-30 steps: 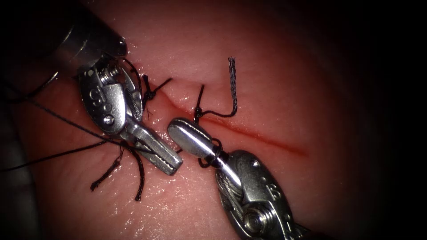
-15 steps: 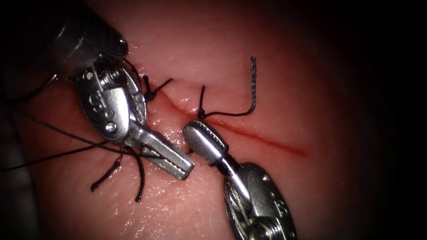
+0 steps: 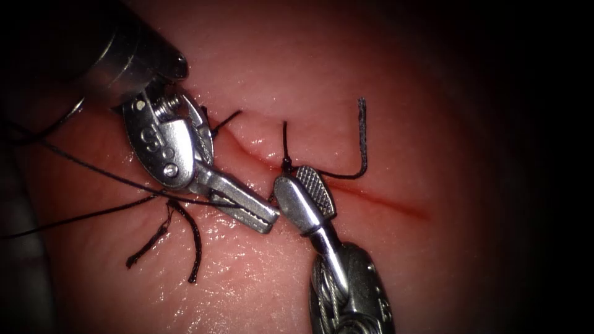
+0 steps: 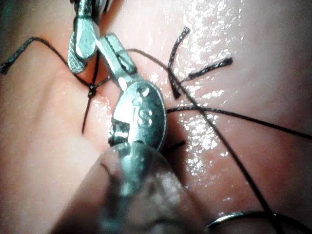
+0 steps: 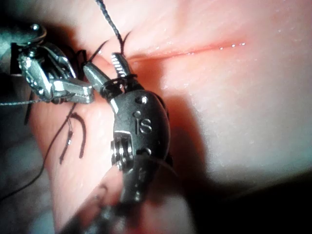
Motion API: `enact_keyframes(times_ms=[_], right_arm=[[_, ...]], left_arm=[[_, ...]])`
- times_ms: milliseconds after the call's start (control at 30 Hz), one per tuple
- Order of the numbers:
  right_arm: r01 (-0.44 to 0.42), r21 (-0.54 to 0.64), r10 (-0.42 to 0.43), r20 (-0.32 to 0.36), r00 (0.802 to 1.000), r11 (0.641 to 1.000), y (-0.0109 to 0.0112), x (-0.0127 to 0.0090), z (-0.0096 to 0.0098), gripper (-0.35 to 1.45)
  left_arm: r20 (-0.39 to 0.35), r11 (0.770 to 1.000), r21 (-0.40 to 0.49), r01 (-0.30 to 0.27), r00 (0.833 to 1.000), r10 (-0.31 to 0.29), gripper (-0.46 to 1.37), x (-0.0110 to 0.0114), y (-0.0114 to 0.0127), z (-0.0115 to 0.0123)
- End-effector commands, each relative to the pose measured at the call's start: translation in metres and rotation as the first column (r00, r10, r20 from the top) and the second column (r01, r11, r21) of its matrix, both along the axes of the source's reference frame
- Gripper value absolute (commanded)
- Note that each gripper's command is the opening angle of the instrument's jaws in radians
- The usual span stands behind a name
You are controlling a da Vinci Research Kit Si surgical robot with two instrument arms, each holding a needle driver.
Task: Wound Closure
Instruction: Grab the short tail with the right gripper
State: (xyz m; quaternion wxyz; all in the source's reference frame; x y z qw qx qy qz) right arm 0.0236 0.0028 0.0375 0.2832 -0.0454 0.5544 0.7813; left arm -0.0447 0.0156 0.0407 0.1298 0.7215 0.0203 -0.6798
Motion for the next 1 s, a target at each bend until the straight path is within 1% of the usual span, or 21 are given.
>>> enact_keyframes(times_ms=[33,67,100,200,267,367,400,433,467,533,567,600,633,700,733,767,833,900,967,1000], right_arm=[[-0.037,0.025,0.037,-0.022,0.999,0.999,-0.0002,0.0000,0.0000,0.56],[-0.039,0.030,0.040,-0.032,0.999,0.999,-0.0003,0.0000,0.0000,0.57],[-0.047,0.051,0.050,-0.055,0.997,0.998,-0.0004,0.0001,0.0001,0.57],[-0.053,0.089,0.060,-0.078,0.995,0.995,-0.0007,0.0001,0.0002,0.59],[-0.075,0.122,0.091,-0.132,0.987,0.990,-0.0007,0.0001,0.0003,0.62],[-0.079,0.128,0.097,-0.141,0.985,0.989,-0.0007,0.0001,0.0003,0.64],[-0.088,0.142,0.112,-0.170,0.979,0.986,-0.0006,0.0002,0.0004,0.66],[-0.090,0.147,0.115,-0.173,0.978,0.985,-0.0006,0.0002,0.0004,0.68],[-0.091,0.147,0.116,-0.173,0.978,0.985,-0.0005,0.0002,0.0003,0.70],[-0.105,0.147,0.129,-0.167,0.977,0.984,-0.0002,0.0001,0.0003,0.87],[-0.109,0.142,0.133,-0.167,0.977,0.984,-0.0001,0.0001,0.0003,0.91],[-0.112,0.110,0.128,-0.149,0.981,0.988,0.0002,0.0001,0.0003,1.01],[-0.112,0.103,0.126,-0.146,0.981,0.988,0.0002,0.0001,0.0003,1.03],[-0.106,0.058,0.112,-0.104,0.988,0.993,0.0008,0.0001,0.0001,1.18],[-0.105,0.051,0.109,-0.095,0.989,0.993,0.0010,0.0001,-0.0001,1.23],[-0.097,0.030,0.099,-0.062,0.993,0.995,0.0015,0.0002,-0.0004,1.32],[-0.091,-0.011,0.091,-0.024,0.996,0.996,0.0019,0.0004,-0.0009,1.33],[-0.094,-0.036,0.093,-0.022,0.995,0.995,0.0021,0.0005,-0.0011,1.30],[-0.093,-0.077,0.091,-0.021,0.996,0.993,0.0021,0.0008,-0.0014,1.17],[-0.092,-0.084,0.091,-0.017,0.996,0.992,0.0021,0.0008,-0.0014,1.18]], left_arm=[[-0.004,1.000,0.000,-0.001,1.000,0.001,-0.35,-0.0003,0.0002,0.0001],[-0.004,1.000,0.000,-0.001,1.000,0.001,-0.35,-0.0003,0.0002,0.0002],[-0.005,1.000,0.000,0.001,1.000,-0.001,-0.35,-0.0006,0.0003,0.0002],[-0.004,1.000,0.000,0.002,1.000,-0.002,-0.35,-0.0012,0.0004,0.0003],[-0.003,1.000,-0.001,-0.001,1.000,0.001,-0.35,-0.0015,0.0002,0.0004],[0.002,1.000,-0.003,-0.007,1.000,0.007,-0.35,-0.0016,-0.0003,0.0004],[0.003,1.000,-0.004,-0.009,1.000,0.009,-0.35,-0.0016,-0.0005,0.0004],[0.003,1.000,-0.005,-0.009,1.000,0.009,-0.35,-0.0016,-0.0006,0.0004],[0.003,1.000,-0.005,-0.009,1.000,0.009,-0.35,-0.0016,-0.0006,0.0004],[0.004,1.000,-0.006,-0.012,1.000,0.012,-0.35,-0.0016,-0.0007,0.0004],[0.004,1.000,-0.006,-0.012,1.000,0.012,-0.35,-0.0016,-0.0007,0.0004],[0.004,1.000,-0.006,-0.012,1.000,0.012,-0.35,-0.0016,-0.0008,0.0004],[0.004,1.000,-0.006,-0.011,1.000,0.011,-0.35,-0.0016,-0.0008,0.0004],[0.006,1.000,-0.005,-0.014,1.000,0.014,-0.35,-0.0017,-0.0009,0.0003],[0.006,1.000,-0.005,-0.013,1.000,0.013,-0.35,-0.0017,-0.0009,0.0003],[0.005,1.000,-0.005,-0.013,1.000,0.013,-0.35,-0.0017,-0.0009,0.0003],[0.005,1.000,-0.005,-0.012,1.000,0.012,-0.35,-0.0018,-0.0008,0.0003],[0.005,1.000,-0.004,-0.012,1.000,0.012,-0.35,-0.0019,-0.0008,0.0002],[0.006,1.000,-0.003,-0.012,1.000,0.012,-0.35,-0.0019,-0.0006,0.0002],[0.006,1.000,-0.002,-0.012,1.000,0.012,-0.35,-0.0019,-0.0005,0.0002]])
